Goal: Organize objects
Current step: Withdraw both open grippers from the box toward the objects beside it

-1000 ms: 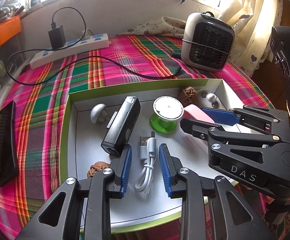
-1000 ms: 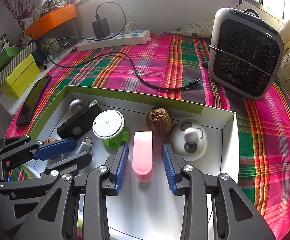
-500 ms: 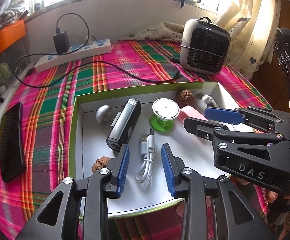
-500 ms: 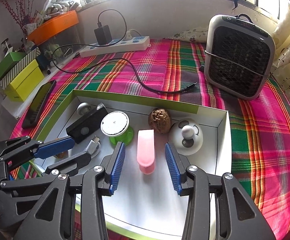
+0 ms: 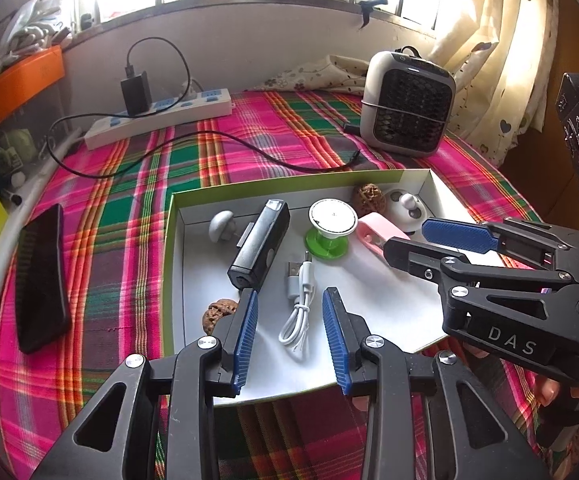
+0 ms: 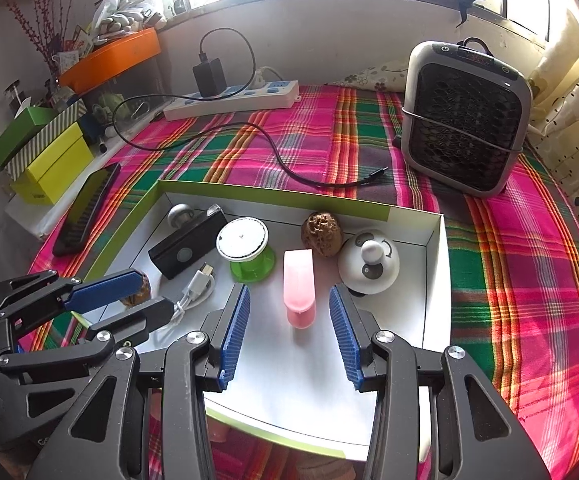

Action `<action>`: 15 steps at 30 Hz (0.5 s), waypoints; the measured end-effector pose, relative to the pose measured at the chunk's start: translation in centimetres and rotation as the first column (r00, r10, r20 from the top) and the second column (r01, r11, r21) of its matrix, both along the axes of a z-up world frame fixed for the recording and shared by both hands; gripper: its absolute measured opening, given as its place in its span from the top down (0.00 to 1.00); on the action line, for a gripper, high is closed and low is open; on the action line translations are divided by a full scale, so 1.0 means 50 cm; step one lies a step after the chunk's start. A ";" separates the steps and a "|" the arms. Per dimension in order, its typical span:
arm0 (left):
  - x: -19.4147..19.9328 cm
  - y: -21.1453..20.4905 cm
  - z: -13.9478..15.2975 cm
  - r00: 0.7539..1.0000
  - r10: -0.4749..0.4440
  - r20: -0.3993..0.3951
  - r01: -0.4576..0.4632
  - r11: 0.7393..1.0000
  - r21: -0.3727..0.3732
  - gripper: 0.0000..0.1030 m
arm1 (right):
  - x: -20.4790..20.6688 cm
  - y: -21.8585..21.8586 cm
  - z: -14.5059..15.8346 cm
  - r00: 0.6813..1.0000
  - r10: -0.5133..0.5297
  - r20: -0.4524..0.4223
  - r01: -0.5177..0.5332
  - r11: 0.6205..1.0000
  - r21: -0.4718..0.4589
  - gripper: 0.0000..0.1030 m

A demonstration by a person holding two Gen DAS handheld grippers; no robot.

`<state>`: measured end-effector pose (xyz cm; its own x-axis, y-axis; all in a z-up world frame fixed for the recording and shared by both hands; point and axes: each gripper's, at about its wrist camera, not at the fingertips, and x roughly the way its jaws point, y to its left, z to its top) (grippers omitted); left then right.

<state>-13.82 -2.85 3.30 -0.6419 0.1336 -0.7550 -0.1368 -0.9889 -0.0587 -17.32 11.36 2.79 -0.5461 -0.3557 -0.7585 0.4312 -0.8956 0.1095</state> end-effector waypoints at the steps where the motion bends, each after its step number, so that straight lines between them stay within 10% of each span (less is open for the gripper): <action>1: 0.003 -0.001 0.002 1.000 0.002 -0.003 -0.002 1.000 0.001 0.69 | 0.003 0.002 0.002 1.000 -0.003 -0.005 0.003 1.000 -0.001 0.58; 15: 0.066 -0.004 0.034 0.998 0.000 -0.065 0.000 1.000 -0.001 0.69 | 0.071 0.033 0.037 0.997 -0.031 -0.069 0.029 0.999 -0.032 0.58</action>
<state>-10.50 -3.04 4.98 -0.6893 0.1329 -0.7122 -0.1403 -0.9889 -0.0487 -13.76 13.03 4.64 -0.6076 -0.3613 -0.7073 0.4115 -0.9049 0.1087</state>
